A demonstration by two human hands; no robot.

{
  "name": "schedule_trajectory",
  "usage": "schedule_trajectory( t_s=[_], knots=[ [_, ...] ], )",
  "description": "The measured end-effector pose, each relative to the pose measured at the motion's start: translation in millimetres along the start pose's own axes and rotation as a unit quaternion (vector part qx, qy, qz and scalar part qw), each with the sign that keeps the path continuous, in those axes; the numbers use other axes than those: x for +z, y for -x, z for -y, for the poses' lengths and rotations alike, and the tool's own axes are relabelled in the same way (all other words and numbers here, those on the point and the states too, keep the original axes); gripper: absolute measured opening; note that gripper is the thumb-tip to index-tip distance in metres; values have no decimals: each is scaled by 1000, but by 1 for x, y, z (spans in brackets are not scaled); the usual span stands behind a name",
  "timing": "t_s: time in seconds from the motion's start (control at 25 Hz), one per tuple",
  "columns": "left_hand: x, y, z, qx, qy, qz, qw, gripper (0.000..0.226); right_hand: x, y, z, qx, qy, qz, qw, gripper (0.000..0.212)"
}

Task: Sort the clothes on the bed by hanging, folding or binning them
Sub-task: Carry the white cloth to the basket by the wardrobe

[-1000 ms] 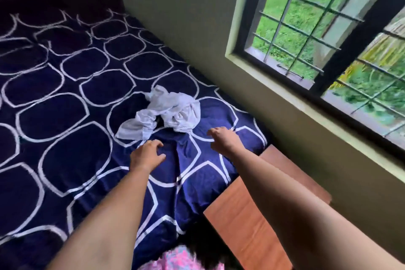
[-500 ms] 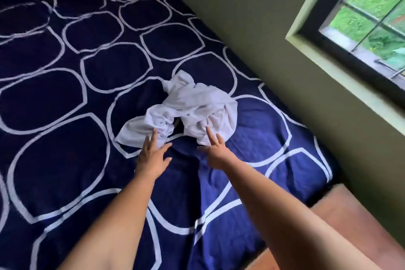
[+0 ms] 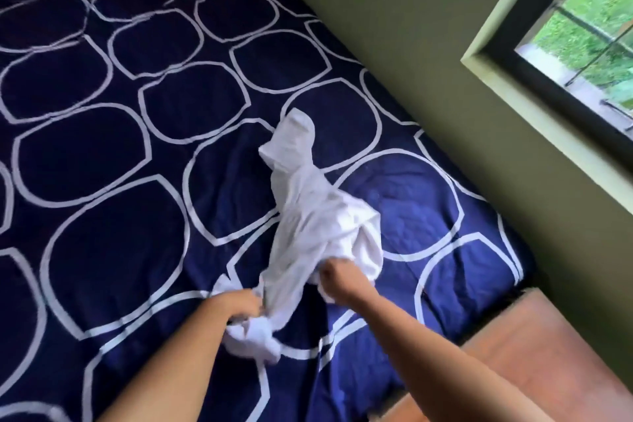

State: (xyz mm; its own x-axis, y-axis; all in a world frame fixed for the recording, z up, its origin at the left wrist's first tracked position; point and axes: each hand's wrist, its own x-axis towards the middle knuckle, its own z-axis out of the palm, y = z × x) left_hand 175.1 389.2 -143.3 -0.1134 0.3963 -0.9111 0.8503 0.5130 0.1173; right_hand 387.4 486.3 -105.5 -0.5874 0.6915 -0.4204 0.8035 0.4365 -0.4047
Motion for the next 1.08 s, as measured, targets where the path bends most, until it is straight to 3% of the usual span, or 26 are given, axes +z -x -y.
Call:
schedule_trajectory(
  t_s=[0.08, 0.2, 0.28, 0.32, 0.36, 0.4, 0.44, 0.52, 0.6, 0.64, 0.68, 0.72, 0.8, 0.88, 0.92, 0.96, 1.0, 1.08],
  knots=[
    [22, 38, 26, -81, -133, 56, 986, 50, 24, 58, 34, -2, -11, 173, 985, 32],
    [45, 80, 60, -156, -156, 58, 974, 44, 44, 114, 59, -79, 13, 310, 947, 40],
    [53, 93, 70, -169, -138, -67, 974, 39, 54, 132, 56, -49, -47, 242, 968, 40],
    [57, 93, 67, -135, -96, -187, 968, 35, 58, 134, 49, 18, -112, 124, 986, 36],
    [61, 89, 59, -70, -27, -289, 954, 36, 59, 136, 39, 100, -163, -27, 981, 39],
    [62, 82, 45, 11, 41, -328, 944, 48, 65, 130, 18, 177, -175, -135, 959, 51],
    [62, 82, 22, 86, 78, -309, 944, 69, 63, 126, 2, 261, -182, -162, 934, 68],
    [72, 83, -20, 139, 34, -237, 961, 91, 72, 117, -27, 385, -304, -48, 870, 91],
    [81, 79, -42, 131, -22, -252, 958, 64, 79, 121, -35, 345, -427, 28, 835, 70],
    [78, 79, -43, 109, 22, -288, 951, 44, 78, 123, -36, 302, -458, 20, 836, 58],
    [72, 86, -40, 100, 116, -325, 933, 32, 69, 130, -30, 269, -466, 7, 843, 51],
    [66, 97, -32, 94, 220, -383, 892, 27, 54, 139, -19, 242, -471, -12, 848, 46],
    [47, 131, -10, 60, 378, -502, 776, 24, 15, 151, 6, 177, -472, -49, 862, 35],
    [35, 176, 2, 0, 388, -601, 699, 23, -30, 158, 41, 108, -452, -49, 884, 24],
    [35, 195, 5, -42, 376, -617, 690, 21, -49, 162, 60, 88, -447, -32, 890, 19],
    [39, 211, 4, -74, 361, -604, 706, 20, -68, 168, 81, 67, -449, -20, 891, 16],
    [47, 224, 1, -83, 350, -559, 747, 25, -86, 177, 103, 47, -443, -15, 895, 16],
    [67, 243, -6, -21, 377, -366, 851, 43, -114, 189, 139, 12, -422, -9, 907, 17]
  ],
)
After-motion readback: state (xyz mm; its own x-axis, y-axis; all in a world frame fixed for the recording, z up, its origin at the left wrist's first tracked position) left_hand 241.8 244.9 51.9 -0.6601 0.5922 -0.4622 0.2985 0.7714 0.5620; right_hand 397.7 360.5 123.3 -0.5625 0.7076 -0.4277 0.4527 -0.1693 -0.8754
